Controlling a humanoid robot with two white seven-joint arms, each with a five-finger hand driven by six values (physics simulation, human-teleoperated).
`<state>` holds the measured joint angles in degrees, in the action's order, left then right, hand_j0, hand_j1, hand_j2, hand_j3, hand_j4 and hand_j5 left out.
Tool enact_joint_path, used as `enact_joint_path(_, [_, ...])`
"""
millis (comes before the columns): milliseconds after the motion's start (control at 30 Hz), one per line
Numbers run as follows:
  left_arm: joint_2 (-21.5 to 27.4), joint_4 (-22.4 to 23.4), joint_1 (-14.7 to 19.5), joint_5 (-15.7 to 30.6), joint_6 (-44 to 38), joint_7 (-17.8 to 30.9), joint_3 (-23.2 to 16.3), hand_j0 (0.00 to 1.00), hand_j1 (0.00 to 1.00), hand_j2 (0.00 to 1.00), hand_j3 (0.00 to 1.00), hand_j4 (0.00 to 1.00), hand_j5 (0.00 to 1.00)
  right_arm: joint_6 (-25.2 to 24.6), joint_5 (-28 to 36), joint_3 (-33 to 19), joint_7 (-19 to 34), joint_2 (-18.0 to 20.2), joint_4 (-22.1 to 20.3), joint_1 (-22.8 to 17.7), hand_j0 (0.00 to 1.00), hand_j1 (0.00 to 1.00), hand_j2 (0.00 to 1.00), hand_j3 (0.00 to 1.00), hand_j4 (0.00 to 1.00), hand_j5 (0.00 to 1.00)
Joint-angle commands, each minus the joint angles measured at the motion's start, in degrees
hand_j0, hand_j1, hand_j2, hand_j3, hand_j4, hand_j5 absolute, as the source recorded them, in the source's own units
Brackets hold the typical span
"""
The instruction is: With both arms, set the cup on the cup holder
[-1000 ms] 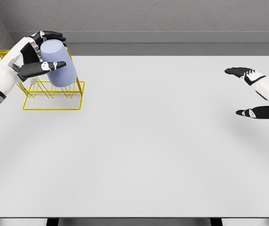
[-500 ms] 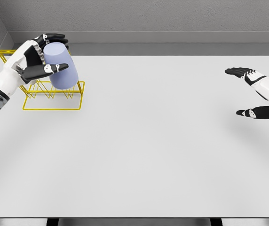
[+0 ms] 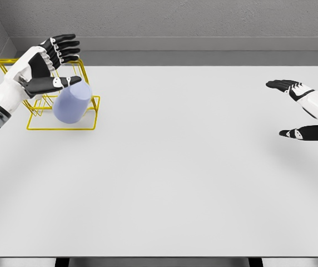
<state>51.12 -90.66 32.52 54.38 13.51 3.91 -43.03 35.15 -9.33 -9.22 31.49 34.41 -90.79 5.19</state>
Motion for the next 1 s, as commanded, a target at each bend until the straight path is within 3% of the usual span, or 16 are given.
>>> enact_joint_path(0, [0.5, -0.9, 0.0, 0.2, 0.1, 0.0, 0.0, 0.85, 0.85, 0.85, 0.85, 0.85, 0.85, -0.2, 0.5, 0.0, 0.0, 0.0, 0.0, 0.0, 1.00, 1.00, 1.00, 1.00, 1.00, 1.00])
enact_joint_path(567, [4.5, -3.9, -0.4, 0.5, 4.2, 0.0, 0.4, 0.88, 0.88, 0.88, 0.88, 0.88, 0.88, -0.2, 0.5, 0.0, 0.0, 0.1, 1.1, 0.0, 1.00, 1.00, 1.00, 1.00, 1.00, 1.00])
enact_joint_path(667, [7.5, -6.6, -4.7, 0.1, 10.4, 0.0, 0.4, 0.90, 0.90, 0.90, 0.90, 0.90, 0.90, -0.2, 0.5, 0.0, 0.0, 0.1, 1.1, 0.0, 1.00, 1.00, 1.00, 1.00, 1.00, 1.00])
enact_joint_path(733, [9.5, -7.2, -7.4, 0.0, 14.9, 0.0, 0.6, 1.00, 1.00, 1.00, 1.00, 1.00, 1.00, -0.2, 0.5, 0.0, 0.0, 0.1, 1.1, 0.1, 1.00, 1.00, 1.00, 1.00, 1.00, 1.00])
enact_joint_path(800, [10.9, -6.9, -8.6, 0.0, 16.0, -0.1, 1.5, 1.00, 1.00, 1.00, 1.00, 1.00, 1.00, -0.2, 0.5, 0.0, 0.0, 0.1, 1.1, 0.0, 1.00, 1.00, 1.00, 1.00, 1.00, 1.00])
enact_joint_path(867, [11.0, -6.9, -12.6, 0.1, 19.5, -0.1, 5.0, 1.00, 1.00, 1.00, 1.00, 1.00, 1.00, -0.2, 0.5, 0.0, 0.0, 0.1, 1.1, 0.0, 1.00, 1.00, 1.00, 1.00, 1.00, 1.00])
enact_joint_path(967, [11.4, -6.6, -13.9, 0.1, 21.5, -0.2, 6.2, 1.00, 1.00, 1.00, 1.00, 1.00, 1.00, -0.2, 0.5, 0.0, 0.0, 0.1, 1.1, 0.0, 1.00, 1.00, 1.00, 1.00, 1.00, 1.00])
